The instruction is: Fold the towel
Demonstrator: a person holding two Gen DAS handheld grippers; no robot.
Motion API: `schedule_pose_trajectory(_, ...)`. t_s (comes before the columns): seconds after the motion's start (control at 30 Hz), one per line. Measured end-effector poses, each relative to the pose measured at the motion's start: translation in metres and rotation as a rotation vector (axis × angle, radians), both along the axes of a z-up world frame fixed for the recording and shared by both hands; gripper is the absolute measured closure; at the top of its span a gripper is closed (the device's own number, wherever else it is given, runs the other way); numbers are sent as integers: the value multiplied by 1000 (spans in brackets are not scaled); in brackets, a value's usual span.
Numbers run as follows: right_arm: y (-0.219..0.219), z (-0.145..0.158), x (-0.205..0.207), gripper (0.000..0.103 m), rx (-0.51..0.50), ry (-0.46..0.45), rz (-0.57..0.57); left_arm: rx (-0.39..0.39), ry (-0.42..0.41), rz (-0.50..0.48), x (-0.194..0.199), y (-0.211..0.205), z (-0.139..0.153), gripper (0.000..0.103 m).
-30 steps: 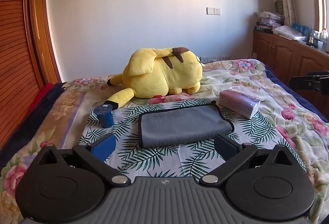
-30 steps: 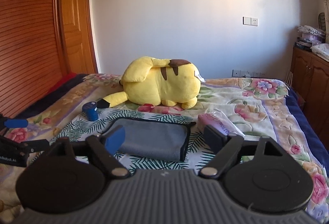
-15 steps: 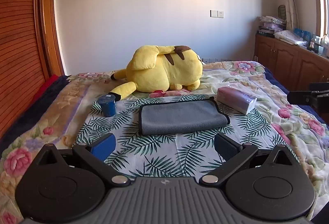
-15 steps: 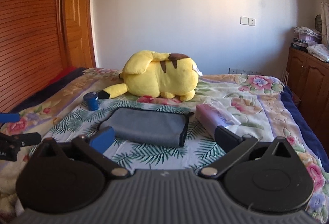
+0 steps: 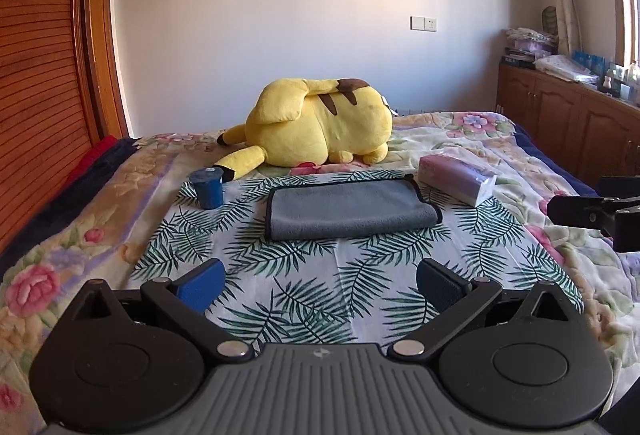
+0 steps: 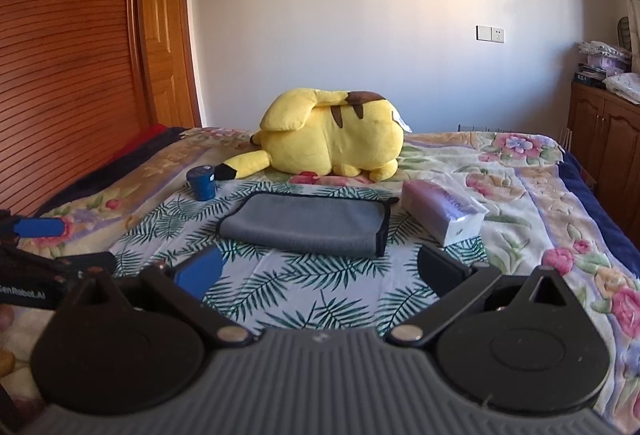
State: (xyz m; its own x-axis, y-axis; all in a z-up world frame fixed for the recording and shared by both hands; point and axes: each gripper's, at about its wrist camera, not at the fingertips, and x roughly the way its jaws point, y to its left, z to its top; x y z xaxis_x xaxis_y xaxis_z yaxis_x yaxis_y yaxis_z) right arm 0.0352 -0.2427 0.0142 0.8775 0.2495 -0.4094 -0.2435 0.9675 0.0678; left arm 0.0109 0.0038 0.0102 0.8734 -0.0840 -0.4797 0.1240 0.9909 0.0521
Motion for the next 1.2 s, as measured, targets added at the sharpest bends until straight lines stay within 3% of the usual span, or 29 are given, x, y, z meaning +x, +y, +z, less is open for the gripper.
schedule_pose_trajectory(0.47, 9, -34, -13, 0, -8, 56, -21, 2, 19, 17, -9, 4, -28, 0)
schedule_pose_trajectory(0.77, 15, -47, -18, 0, -31, 41, -9, 4, 38, 24, -8, 4, -42, 0)
schedule_pose_trajectory(1.2, 14, -50, -20, 0, -19, 12, -19, 19, -56, 39, -14, 6, -34, 0)
